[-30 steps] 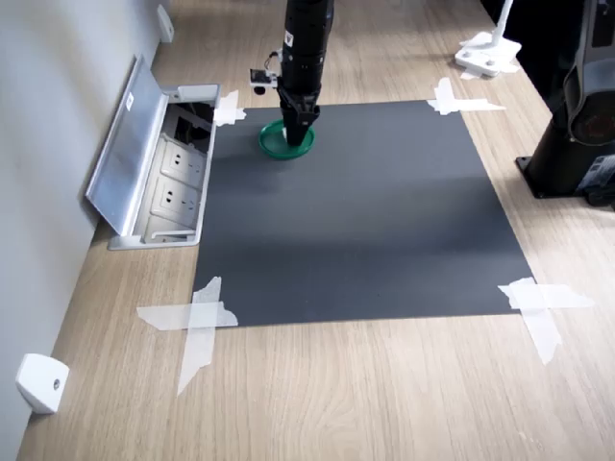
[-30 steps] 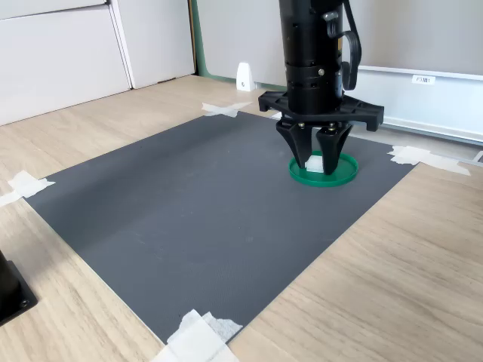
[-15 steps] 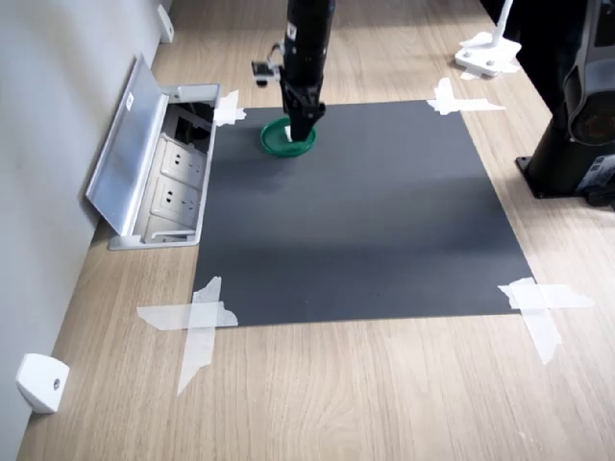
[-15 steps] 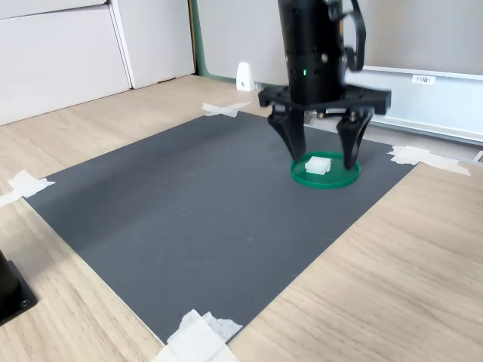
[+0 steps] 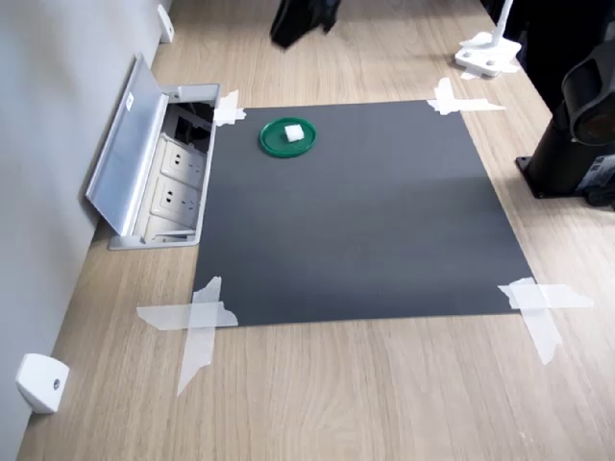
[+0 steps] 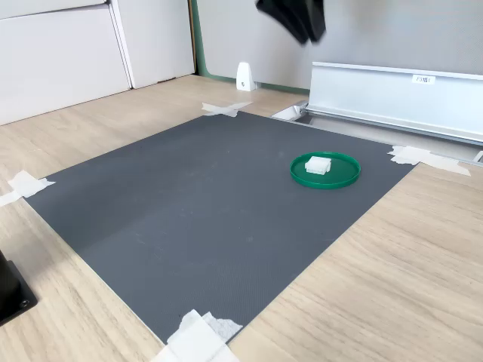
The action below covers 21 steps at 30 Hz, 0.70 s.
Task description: Grasp a white terminal and put it on the green lid.
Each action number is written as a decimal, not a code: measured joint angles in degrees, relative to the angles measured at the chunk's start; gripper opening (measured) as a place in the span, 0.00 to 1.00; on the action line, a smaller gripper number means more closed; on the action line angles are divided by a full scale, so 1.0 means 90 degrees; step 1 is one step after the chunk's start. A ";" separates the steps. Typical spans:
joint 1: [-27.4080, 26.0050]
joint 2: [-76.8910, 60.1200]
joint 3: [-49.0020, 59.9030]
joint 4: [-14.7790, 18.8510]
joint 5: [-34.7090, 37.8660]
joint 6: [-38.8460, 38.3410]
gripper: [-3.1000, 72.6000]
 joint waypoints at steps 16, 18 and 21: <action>0.0691 -0.6249 0.4429 -0.0433 -0.2086 0.1702 0.03; 0.0691 -0.6925 0.4878 -0.0440 -0.2092 0.1702 0.03; 0.0691 -0.7718 0.5451 -0.0483 -0.1962 0.1720 0.03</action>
